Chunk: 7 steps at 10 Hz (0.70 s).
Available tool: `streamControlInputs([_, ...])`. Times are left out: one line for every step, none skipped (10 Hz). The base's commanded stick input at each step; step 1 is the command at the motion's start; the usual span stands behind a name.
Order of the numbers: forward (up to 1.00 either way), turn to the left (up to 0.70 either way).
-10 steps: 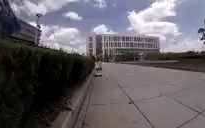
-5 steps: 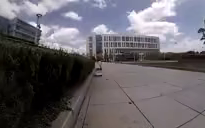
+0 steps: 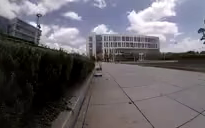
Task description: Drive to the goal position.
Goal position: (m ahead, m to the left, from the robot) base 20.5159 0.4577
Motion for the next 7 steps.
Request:
streamControlInputs([0.04,0.00])
streamControlInputs([0.04,0.00])
streamControlInputs([0.04,0.00])
streamControlInputs([0.04,0.00])
streamControlInputs([0.04,0.00])
streamControlInputs([0.04,0.00])
streamControlInputs([0.04,0.00])
